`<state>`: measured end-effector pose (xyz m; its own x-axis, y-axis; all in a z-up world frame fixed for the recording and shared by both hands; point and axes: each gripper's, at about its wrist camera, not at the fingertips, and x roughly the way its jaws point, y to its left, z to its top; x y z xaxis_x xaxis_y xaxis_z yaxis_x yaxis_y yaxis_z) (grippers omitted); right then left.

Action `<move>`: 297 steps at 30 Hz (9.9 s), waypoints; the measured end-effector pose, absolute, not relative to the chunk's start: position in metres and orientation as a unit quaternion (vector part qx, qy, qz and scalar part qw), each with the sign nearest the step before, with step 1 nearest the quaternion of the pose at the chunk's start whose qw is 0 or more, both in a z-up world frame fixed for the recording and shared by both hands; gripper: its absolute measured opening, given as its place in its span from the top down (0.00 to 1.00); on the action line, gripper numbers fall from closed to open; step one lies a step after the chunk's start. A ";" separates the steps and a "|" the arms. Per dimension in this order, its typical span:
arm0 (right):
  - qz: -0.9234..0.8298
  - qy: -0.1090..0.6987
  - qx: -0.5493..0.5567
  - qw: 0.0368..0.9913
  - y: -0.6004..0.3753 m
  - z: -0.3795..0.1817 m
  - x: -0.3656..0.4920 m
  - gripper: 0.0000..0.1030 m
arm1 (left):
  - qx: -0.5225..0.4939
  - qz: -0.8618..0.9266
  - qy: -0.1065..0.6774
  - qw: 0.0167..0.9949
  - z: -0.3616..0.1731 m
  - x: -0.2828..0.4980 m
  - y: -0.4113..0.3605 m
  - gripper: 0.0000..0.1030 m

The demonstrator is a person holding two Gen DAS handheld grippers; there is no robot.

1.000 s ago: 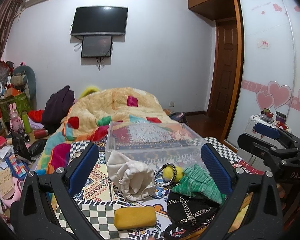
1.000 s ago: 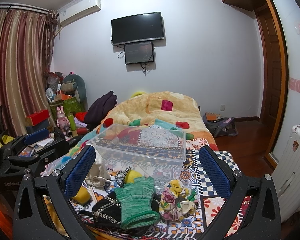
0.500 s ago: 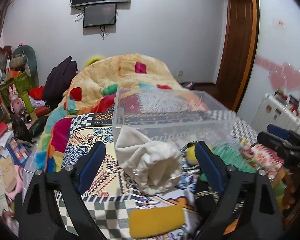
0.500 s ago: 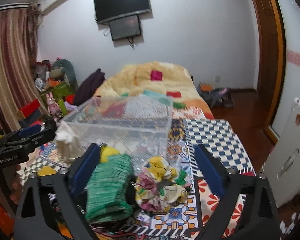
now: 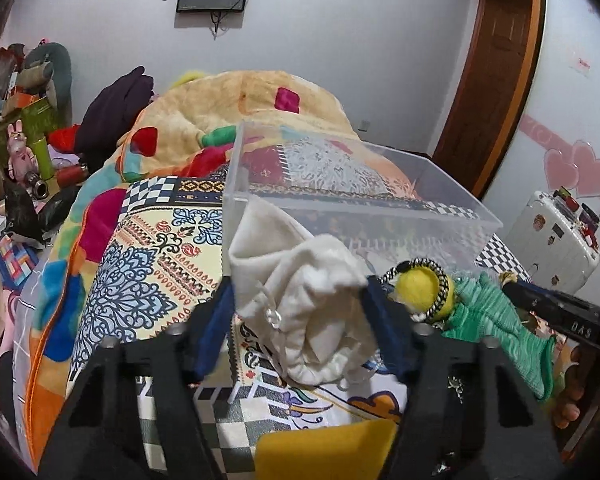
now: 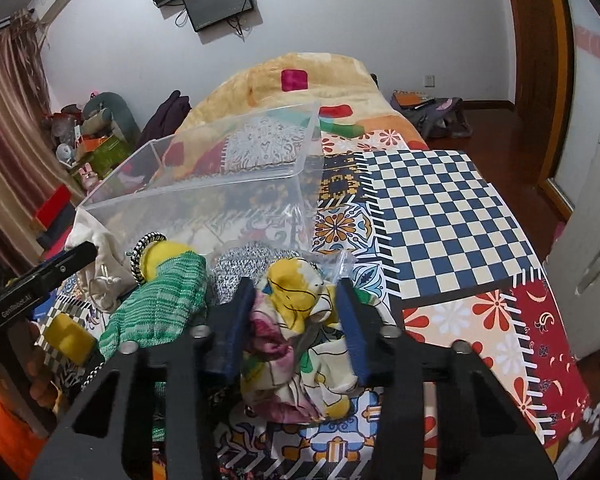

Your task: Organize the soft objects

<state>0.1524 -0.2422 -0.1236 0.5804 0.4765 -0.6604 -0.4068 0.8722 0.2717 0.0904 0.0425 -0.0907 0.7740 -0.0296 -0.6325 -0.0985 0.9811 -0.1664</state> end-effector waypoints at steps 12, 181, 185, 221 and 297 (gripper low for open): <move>0.244 0.346 0.049 0.904 -0.249 -0.103 0.150 0.90 | -0.087 0.022 0.324 0.942 -0.082 0.067 0.046 0.82; 0.272 0.323 -0.069 0.904 -0.161 -0.077 0.216 0.35 | -0.056 -0.008 0.353 0.934 -0.047 0.170 0.025 0.11; 0.267 0.295 -0.064 0.915 -0.174 -0.064 0.202 0.21 | -0.053 -0.018 0.338 0.940 -0.037 0.155 0.019 0.04; 0.271 0.388 -0.040 0.880 -0.207 -0.135 0.172 0.60 | -0.001 -0.115 0.425 0.898 -0.108 0.133 -0.033 0.85; 0.304 0.299 -0.069 0.902 -0.156 -0.071 0.188 0.46 | -0.028 -0.025 0.322 0.946 -0.042 0.124 0.042 0.56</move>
